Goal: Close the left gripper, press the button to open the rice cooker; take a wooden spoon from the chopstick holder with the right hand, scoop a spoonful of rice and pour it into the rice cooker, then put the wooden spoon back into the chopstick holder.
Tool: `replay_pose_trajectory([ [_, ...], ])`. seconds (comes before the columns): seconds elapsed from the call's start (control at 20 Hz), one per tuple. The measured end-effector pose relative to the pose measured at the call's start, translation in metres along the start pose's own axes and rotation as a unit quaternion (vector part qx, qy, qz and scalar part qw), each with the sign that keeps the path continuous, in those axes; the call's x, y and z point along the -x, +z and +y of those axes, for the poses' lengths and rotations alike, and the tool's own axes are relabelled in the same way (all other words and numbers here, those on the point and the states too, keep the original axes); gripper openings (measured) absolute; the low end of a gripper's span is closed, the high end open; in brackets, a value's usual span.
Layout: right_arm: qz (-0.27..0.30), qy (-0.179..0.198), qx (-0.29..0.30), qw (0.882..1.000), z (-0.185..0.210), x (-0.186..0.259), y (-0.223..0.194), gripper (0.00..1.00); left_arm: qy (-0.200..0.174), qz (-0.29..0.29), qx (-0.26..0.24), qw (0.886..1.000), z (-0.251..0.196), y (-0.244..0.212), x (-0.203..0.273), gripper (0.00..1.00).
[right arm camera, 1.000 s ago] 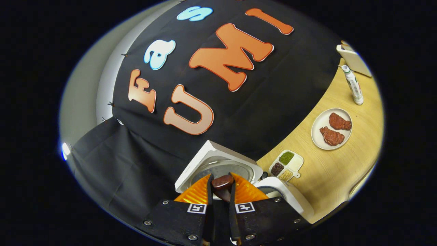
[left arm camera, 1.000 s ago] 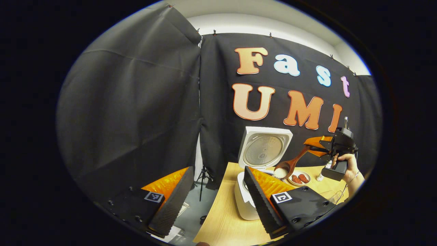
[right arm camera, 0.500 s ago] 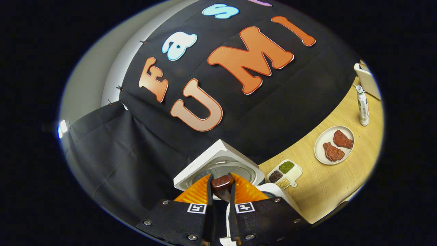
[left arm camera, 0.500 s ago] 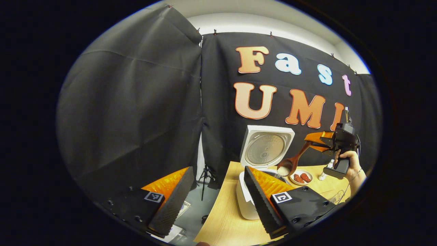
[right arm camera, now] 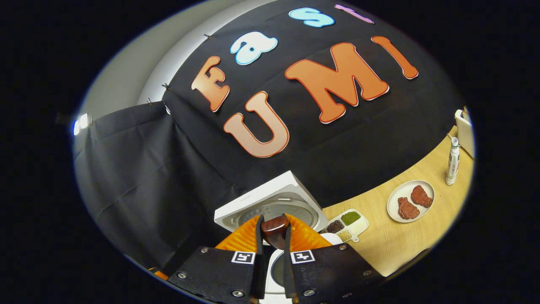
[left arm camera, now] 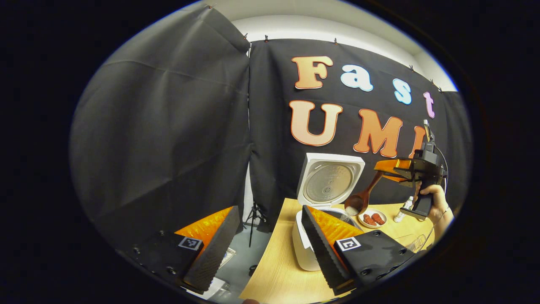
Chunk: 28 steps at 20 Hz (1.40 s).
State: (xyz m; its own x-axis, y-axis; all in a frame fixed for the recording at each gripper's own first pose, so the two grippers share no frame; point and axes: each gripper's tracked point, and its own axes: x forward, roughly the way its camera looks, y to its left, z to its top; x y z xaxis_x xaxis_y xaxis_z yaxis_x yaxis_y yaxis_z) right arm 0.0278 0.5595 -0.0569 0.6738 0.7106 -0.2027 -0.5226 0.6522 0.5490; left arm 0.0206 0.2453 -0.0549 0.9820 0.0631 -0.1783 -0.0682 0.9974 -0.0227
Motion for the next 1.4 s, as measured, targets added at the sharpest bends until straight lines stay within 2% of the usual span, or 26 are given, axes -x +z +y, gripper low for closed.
replay_pose_trajectory([
  [0.35,0.006,0.010,0.099,0.995,0.016,0.001,-0.010,0.17,0.003,0.005,-0.001,1.000,0.002,-0.004,0.002,1.00],
  [0.9,0.014,0.038,0.187,0.981,0.030,0.007,-0.030,0.17,0.011,0.008,-0.003,1.000,-0.002,-0.009,0.009,1.00],
  [1.1,0.018,0.037,0.135,0.990,0.019,0.016,-0.026,0.17,0.012,0.009,0.002,1.000,-0.004,-0.010,0.014,1.00],
  [1.25,0.014,0.039,0.055,0.998,0.002,0.025,-0.015,0.17,0.007,0.008,0.010,1.000,-0.008,-0.009,0.017,1.00],
  [1.3,0.008,0.041,0.033,0.999,-0.005,0.031,-0.008,0.12,0.003,0.005,0.014,1.000,-0.013,-0.006,0.018,0.99],
  [1.35,0.004,0.040,0.012,0.999,-0.013,0.036,-0.003,0.17,0.000,0.003,0.016,1.000,-0.016,-0.004,0.019,0.99],
  [1.4,0.000,0.039,-0.010,0.999,-0.022,0.043,0.003,0.16,-0.003,0.000,0.017,1.000,-0.019,-0.003,0.020,0.99],
])
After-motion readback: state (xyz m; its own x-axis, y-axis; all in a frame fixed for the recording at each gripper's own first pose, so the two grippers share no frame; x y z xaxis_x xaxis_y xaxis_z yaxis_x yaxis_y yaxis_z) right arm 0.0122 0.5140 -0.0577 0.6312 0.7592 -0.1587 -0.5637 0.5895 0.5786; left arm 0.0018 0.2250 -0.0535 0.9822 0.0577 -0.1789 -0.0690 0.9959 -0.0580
